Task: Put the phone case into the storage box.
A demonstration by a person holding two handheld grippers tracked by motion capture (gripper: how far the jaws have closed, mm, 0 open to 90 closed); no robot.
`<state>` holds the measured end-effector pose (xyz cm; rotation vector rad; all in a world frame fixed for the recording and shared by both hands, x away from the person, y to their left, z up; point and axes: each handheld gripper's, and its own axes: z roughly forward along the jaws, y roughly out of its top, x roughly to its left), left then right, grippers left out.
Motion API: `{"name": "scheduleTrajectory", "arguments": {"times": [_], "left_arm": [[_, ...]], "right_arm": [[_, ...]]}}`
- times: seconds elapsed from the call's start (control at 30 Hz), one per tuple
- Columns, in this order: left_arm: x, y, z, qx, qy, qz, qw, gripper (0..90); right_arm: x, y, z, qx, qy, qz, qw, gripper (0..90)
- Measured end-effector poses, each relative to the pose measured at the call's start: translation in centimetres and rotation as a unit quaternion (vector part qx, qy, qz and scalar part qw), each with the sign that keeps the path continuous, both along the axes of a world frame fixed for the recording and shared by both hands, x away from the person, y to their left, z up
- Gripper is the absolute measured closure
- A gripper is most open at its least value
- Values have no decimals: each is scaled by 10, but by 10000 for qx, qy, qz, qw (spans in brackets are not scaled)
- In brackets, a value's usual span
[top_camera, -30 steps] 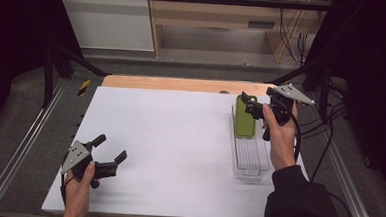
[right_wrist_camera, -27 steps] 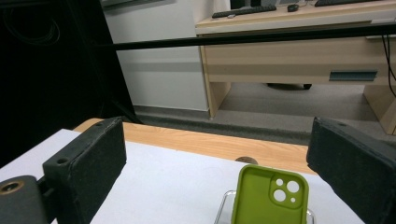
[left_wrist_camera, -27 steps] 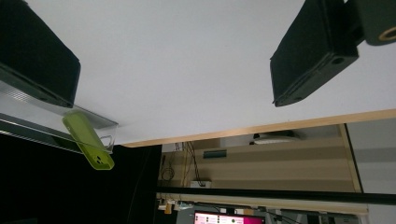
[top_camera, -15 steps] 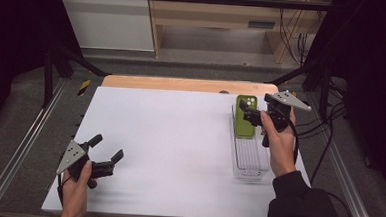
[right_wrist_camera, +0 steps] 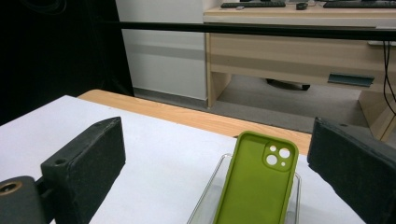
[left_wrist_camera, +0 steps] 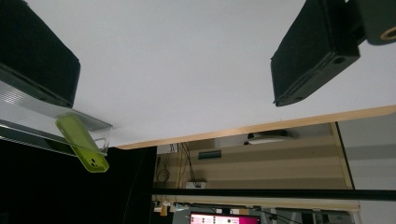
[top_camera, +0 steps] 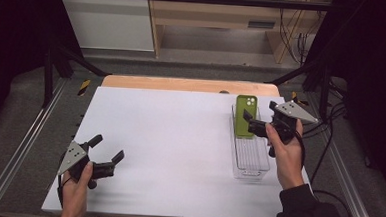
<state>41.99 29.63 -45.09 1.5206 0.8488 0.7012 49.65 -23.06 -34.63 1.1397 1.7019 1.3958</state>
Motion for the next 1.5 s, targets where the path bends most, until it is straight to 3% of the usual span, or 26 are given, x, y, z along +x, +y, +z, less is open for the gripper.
{"name": "scheduleTrajectory", "arguments": {"times": [0.43,0.93,1.1,1.23,1.5], "left_arm": [[-11,8,1,28,-10,58,10000,10],[-12,10,1,26,-13,71,10000,10],[-11,11,0,-162,13,56,9999,10],[-9,12,0,-50,35,82,9999,10],[-11,10,0,-44,10,61,10000,10]], "right_arm": [[-23,-20,-6,41,-72,4,10000,41],[-41,-40,-7,152,-182,-13,9997,36],[-46,-46,-9,201,-113,15,9997,34],[-51,-50,-12,275,-72,44,9996,36],[-65,-56,-23,287,-118,0,9995,35]]}}
